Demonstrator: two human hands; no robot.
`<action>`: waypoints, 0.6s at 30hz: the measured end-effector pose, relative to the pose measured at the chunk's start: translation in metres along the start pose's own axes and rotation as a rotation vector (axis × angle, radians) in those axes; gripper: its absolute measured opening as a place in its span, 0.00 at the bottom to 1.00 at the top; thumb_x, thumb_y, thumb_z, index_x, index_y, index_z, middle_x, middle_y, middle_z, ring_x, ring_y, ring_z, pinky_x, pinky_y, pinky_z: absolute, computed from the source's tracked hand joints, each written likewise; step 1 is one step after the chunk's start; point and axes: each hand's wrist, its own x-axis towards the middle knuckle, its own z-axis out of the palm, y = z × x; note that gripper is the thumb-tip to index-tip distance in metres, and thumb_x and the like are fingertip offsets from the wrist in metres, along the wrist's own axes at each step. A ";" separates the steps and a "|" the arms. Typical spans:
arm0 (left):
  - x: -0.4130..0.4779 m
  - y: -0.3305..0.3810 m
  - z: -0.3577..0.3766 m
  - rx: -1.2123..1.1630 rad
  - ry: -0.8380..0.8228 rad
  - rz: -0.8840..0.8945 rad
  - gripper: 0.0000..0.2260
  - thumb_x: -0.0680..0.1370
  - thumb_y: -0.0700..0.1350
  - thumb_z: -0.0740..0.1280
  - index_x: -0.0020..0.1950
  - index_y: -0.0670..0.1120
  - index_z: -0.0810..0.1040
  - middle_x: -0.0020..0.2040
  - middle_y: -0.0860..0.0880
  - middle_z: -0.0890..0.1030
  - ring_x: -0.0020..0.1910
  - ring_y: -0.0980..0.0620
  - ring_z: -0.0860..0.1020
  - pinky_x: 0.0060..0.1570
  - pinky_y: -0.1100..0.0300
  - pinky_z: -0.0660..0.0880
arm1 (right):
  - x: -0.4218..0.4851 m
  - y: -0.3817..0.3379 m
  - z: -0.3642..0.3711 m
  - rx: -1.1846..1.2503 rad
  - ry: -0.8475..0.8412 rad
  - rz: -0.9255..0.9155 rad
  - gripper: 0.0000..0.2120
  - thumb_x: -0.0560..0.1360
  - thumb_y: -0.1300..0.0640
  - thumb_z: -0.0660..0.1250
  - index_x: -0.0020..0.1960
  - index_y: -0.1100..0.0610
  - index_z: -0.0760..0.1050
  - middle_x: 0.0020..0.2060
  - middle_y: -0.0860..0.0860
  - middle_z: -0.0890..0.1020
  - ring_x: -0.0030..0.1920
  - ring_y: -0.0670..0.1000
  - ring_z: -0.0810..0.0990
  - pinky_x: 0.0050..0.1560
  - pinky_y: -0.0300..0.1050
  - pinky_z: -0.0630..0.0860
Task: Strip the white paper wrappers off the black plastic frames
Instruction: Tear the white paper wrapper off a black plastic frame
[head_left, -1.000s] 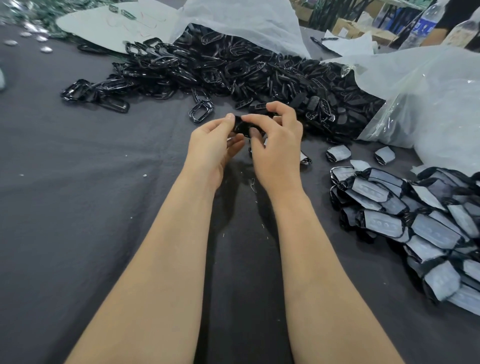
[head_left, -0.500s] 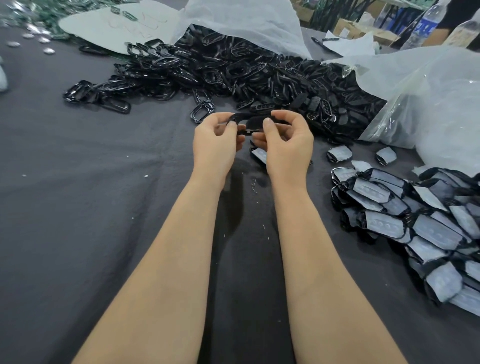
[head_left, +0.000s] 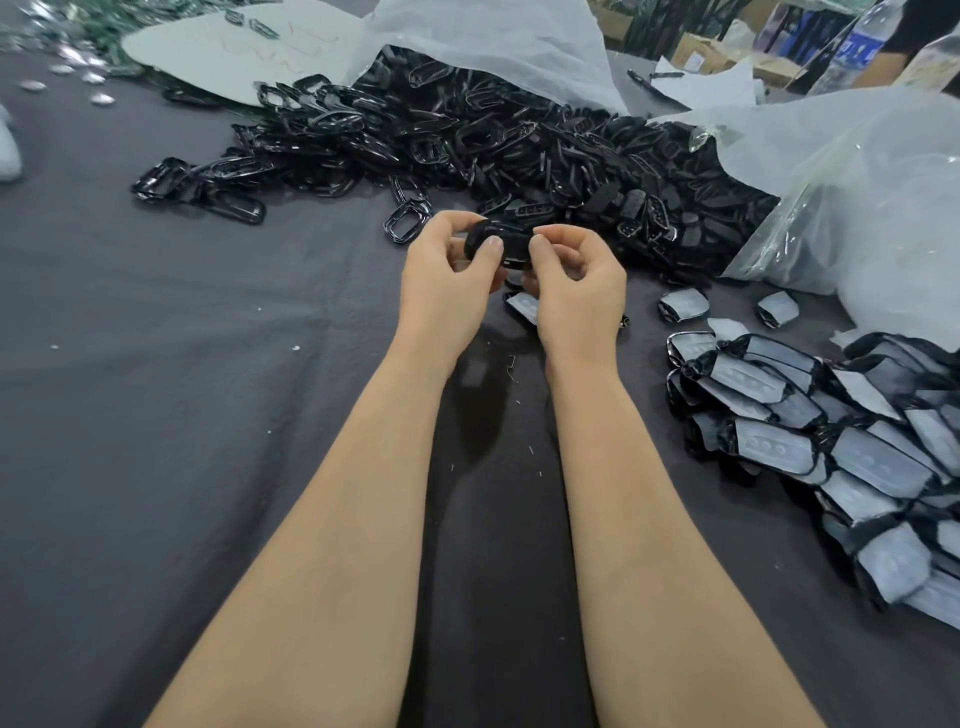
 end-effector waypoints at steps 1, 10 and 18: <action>0.000 0.000 0.001 0.005 -0.004 0.005 0.06 0.79 0.38 0.64 0.55 0.45 0.74 0.40 0.51 0.78 0.35 0.60 0.79 0.41 0.66 0.78 | 0.001 0.001 0.000 0.042 -0.005 0.034 0.08 0.76 0.63 0.66 0.43 0.52 0.75 0.42 0.55 0.80 0.42 0.52 0.80 0.54 0.58 0.78; -0.004 -0.002 0.001 0.221 0.026 0.076 0.09 0.79 0.39 0.64 0.46 0.55 0.70 0.42 0.48 0.82 0.37 0.55 0.82 0.41 0.63 0.80 | 0.000 0.002 0.000 -0.109 0.046 -0.078 0.05 0.76 0.64 0.66 0.51 0.60 0.74 0.38 0.43 0.75 0.40 0.41 0.76 0.49 0.36 0.75; -0.002 -0.001 -0.002 0.132 0.012 0.018 0.12 0.80 0.39 0.62 0.42 0.56 0.70 0.37 0.48 0.80 0.28 0.61 0.79 0.38 0.61 0.80 | 0.000 0.001 -0.001 -0.107 0.028 -0.055 0.06 0.75 0.65 0.67 0.46 0.56 0.72 0.36 0.45 0.75 0.40 0.45 0.76 0.51 0.48 0.78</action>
